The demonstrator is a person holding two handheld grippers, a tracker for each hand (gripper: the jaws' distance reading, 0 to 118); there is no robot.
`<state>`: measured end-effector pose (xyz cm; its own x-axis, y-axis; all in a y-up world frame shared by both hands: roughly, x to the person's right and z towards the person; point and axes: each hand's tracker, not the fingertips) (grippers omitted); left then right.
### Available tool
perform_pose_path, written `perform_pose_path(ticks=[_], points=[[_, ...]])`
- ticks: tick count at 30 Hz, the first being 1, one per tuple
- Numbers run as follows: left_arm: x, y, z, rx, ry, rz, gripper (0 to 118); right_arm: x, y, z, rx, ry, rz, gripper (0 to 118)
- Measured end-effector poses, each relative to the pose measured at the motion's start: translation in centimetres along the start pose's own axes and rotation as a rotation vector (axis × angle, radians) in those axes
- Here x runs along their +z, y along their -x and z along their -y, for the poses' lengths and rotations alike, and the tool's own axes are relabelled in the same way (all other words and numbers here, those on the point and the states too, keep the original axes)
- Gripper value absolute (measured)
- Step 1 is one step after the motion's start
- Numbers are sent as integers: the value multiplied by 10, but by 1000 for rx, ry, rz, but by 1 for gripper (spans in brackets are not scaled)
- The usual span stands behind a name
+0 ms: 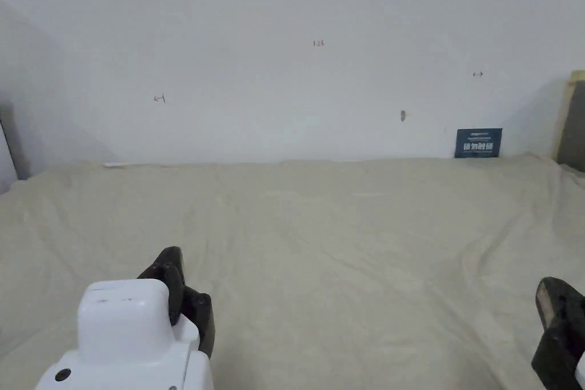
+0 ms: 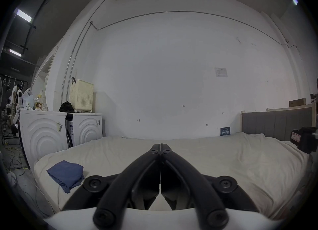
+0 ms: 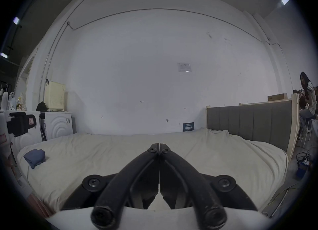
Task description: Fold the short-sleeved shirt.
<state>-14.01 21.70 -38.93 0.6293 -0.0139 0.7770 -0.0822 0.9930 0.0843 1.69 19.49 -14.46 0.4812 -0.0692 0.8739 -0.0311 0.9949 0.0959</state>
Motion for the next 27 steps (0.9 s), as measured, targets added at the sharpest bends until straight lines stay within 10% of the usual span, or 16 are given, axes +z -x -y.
perform_pose_path(ticks=[5, 9, 14, 27], points=[[4, -2, 1, -17, -2, 5, 0, 7, 9, 0, 58, -25, -35, 0], [10, -1, -1, -28, -26, 28, 41, 4, 12, -1, 74, -8, -102, 98], [16, 3, -2, -23, -49, 15, 118, 9, 17, 3, 69, 4, -46, 102], [23, 9, -1, -7, -18, 54, 118, 11, 23, 7, 134, 23, -5, 102]])
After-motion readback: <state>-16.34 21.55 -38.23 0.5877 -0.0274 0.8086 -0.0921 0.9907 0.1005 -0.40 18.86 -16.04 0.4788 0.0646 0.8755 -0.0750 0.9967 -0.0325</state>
